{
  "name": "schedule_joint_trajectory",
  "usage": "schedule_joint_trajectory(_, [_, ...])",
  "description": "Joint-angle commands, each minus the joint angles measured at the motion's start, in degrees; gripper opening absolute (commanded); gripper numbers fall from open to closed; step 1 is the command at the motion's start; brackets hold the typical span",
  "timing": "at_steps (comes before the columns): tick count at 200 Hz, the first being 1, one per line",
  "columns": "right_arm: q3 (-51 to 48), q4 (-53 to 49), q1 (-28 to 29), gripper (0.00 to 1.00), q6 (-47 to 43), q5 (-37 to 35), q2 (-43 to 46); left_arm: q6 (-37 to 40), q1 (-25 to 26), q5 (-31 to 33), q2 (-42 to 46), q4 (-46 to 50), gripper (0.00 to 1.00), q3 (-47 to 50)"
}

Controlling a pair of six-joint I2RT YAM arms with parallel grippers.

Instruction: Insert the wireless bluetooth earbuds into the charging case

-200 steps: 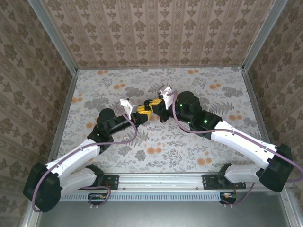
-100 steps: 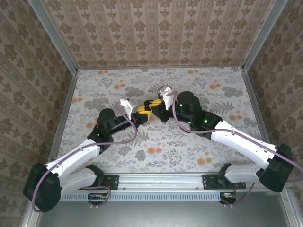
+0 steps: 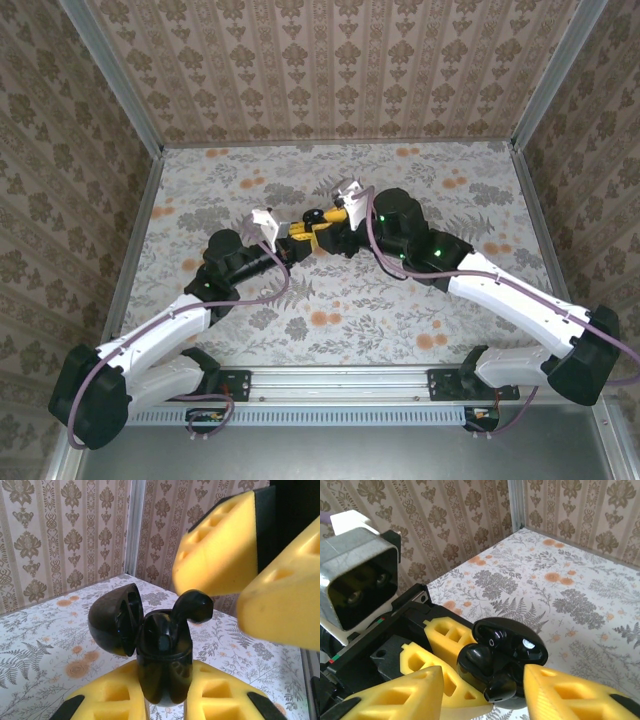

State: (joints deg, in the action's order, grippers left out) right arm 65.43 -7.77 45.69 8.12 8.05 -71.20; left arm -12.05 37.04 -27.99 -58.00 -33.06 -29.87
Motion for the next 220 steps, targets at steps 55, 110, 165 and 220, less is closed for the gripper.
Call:
schedule_joint_trajectory(55, [11.7,-12.1,-0.2,0.58,9.0,-5.8,0.2,-1.5,-0.5,-0.5,1.5,-2.2,0.0,-0.1])
schedule_joint_trajectory(110, [12.9,-15.9,-0.5,0.51,12.2,-0.6,-1.3,-1.7,-0.6,-0.8,1.5,-1.9,0.0,-0.4])
schedule_joint_trajectory(165, [13.0,-18.2,-1.0,0.58,12.9,-0.2,-3.3,-2.0,-0.7,-1.8,0.7,-1.7,0.0,-1.2])
schedule_joint_trajectory(220, [10.9,-14.5,-5.3,0.52,16.0,7.3,-4.2,-2.3,-0.7,-2.7,0.1,-1.7,0.0,-1.8])
